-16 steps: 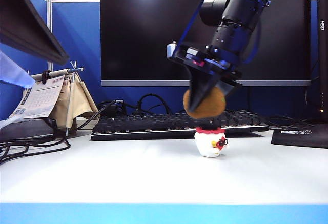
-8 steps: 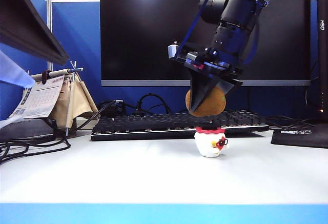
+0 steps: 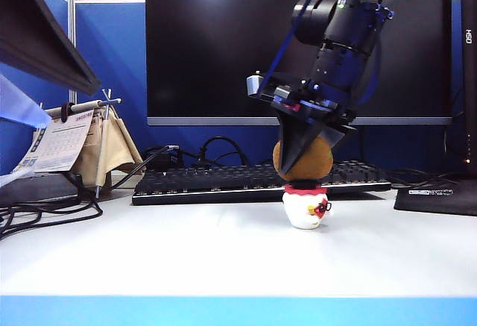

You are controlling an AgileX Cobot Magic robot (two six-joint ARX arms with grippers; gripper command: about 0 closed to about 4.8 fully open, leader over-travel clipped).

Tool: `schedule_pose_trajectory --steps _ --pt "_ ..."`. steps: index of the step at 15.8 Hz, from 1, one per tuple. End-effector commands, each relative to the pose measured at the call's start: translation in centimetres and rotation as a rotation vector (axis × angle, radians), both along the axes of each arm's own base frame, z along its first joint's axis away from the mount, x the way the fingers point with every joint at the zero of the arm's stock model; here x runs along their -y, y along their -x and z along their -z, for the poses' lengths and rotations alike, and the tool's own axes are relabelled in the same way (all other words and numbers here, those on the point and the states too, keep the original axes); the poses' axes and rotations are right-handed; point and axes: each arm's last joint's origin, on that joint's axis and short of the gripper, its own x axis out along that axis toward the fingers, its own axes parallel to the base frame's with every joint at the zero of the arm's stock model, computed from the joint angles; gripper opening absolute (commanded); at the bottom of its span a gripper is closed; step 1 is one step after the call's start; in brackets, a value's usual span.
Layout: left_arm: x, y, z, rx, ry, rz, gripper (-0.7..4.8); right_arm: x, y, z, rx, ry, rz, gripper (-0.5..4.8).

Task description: Place the kiwi on top of the doll with a flat head.

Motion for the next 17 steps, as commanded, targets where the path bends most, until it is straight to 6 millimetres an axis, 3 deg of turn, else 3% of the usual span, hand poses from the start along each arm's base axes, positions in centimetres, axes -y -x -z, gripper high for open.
schedule_pose_trajectory --steps 1,7,8,12,16,17 --pt "0.1 0.0 -0.3 0.014 0.014 0.002 4.39 0.1 0.1 0.0 -0.012 0.003 0.006 1.98" --pt "0.1 0.0 -0.3 0.016 0.013 0.003 4.39 0.0 0.2 0.0 -0.034 -0.017 0.024 2.86" --pt "0.1 0.0 -0.3 0.017 0.013 0.003 4.39 0.0 0.2 0.0 -0.034 -0.017 0.025 3.31" --pt "0.1 -0.1 -0.4 0.022 0.018 0.003 4.39 0.1 0.2 -0.1 -0.027 -0.02 0.025 3.43" --pt "0.1 -0.1 -0.4 0.023 0.017 0.0 4.39 0.2 0.5 -1.8 0.037 -0.052 0.028 4.35" --pt "0.1 -0.1 -0.4 0.025 0.015 -0.004 4.38 0.3 0.6 -2.6 0.065 -0.063 0.033 4.35"
